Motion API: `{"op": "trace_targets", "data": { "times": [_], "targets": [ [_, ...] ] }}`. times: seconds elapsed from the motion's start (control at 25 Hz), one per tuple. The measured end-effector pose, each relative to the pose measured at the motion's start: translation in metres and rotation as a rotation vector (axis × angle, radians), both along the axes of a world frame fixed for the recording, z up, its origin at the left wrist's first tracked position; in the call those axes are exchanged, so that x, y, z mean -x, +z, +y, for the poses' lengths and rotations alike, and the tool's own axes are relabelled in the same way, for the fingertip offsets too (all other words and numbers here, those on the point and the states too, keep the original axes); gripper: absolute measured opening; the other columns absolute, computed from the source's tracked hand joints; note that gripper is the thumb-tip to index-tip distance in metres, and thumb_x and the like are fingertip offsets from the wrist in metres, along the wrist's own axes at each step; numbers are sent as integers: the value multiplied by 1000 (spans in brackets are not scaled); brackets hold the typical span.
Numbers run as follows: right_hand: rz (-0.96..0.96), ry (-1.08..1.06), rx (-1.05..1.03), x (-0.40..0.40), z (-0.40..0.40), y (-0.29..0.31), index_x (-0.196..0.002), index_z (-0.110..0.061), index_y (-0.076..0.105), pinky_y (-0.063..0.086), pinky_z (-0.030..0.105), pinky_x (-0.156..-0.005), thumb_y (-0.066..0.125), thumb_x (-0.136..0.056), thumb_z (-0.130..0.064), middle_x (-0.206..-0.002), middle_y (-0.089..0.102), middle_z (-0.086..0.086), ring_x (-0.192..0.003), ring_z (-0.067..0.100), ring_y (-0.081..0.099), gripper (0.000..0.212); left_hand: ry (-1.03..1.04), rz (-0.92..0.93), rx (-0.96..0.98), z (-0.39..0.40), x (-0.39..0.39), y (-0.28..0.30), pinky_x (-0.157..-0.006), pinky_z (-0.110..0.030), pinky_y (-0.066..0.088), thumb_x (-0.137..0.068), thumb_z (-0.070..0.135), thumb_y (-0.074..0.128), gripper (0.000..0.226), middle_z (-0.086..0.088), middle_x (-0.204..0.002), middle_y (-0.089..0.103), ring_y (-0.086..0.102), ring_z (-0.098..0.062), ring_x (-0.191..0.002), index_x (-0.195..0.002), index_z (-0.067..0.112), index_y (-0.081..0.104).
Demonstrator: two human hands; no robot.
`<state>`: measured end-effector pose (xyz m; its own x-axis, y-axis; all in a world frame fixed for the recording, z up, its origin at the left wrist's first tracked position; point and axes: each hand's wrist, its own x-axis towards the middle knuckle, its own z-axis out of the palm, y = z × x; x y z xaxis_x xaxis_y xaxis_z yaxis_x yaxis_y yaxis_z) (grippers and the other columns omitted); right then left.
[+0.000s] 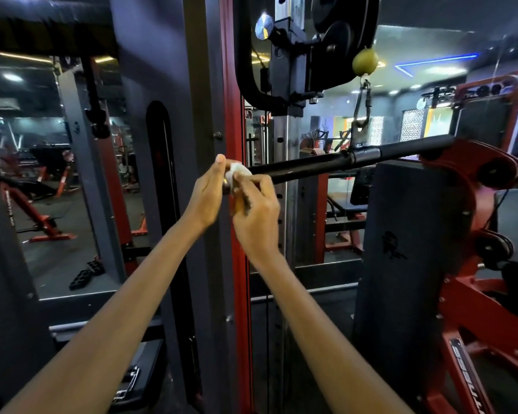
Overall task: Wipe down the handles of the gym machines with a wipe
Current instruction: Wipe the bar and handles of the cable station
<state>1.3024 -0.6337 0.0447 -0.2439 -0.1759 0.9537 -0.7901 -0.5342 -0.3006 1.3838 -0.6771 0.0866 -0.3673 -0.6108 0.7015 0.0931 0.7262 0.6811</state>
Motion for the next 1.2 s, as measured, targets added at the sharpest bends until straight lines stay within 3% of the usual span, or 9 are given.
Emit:
{"op": "trace_targets", "data": {
  "times": [0.16,0.28,0.44,0.64,0.76,0.88,0.96,1.08,1.2],
  "targets": [
    [-68,-211,-12,66,6,9,-105,2,65,43,19,-61,56,-85,-1,-96,55,15,-76,12,47,23,20,-2,25,3,0,-6,-79,-6,41,-104,30,20,42,4,-96,61,56,9,-84,-103,18,60],
    [-212,-313,-110,84,15,19,-108,-1,65,46,19,-68,54,-86,4,-100,54,12,-84,11,45,25,-9,-57,-3,6,2,-7,-82,-8,41,-104,37,18,43,4,-98,59,55,2,-88,-107,20,58],
    [166,-244,-87,29,15,16,-104,-2,67,42,22,-90,52,-84,4,-109,60,10,-102,19,50,26,46,3,5,11,11,-4,-75,-15,45,-87,59,21,51,9,-93,57,55,-3,-82,-114,24,46],
    [484,-285,7,76,20,15,-106,0,67,51,34,-87,47,-85,1,-110,64,11,-100,24,57,29,190,-19,54,13,13,-2,-68,-6,39,-102,31,39,28,11,-85,51,52,10,-73,-124,15,41],
    [252,-423,-63,146,26,14,-106,1,67,53,36,-83,47,-86,0,-108,65,15,-96,28,57,28,278,-105,72,16,15,-1,-69,-3,38,-98,21,49,20,9,-91,54,52,4,-78,-116,13,52],
    [22,-446,-136,165,25,20,-109,4,65,50,36,-88,51,-87,-2,-111,64,17,-101,30,54,26,502,-221,313,22,21,6,-80,-21,42,-95,25,53,17,1,-97,59,55,-8,-84,-104,12,60],
    [216,-404,-91,147,21,23,-109,4,65,45,29,-88,48,-86,-3,-110,64,17,-100,29,56,28,684,-449,472,28,35,18,-91,-39,42,-92,39,55,36,-5,-105,61,60,-21,-92,-113,10,57],
    [565,-367,-52,152,18,29,-109,2,65,52,33,-77,49,-82,6,-107,64,15,-92,29,59,31,857,-819,474,37,62,36,-106,-55,27,-85,56,56,61,-5,-111,61,61,-30,-101,-126,13,44],
    [442,-467,-63,205,22,37,-107,-2,67,54,39,-75,55,-77,14,-104,65,15,-90,31,60,36,882,-898,562,35,83,43,-109,-61,21,-83,57,58,70,-4,-118,59,58,-28,-109,-134,13,38]
  ]
}}
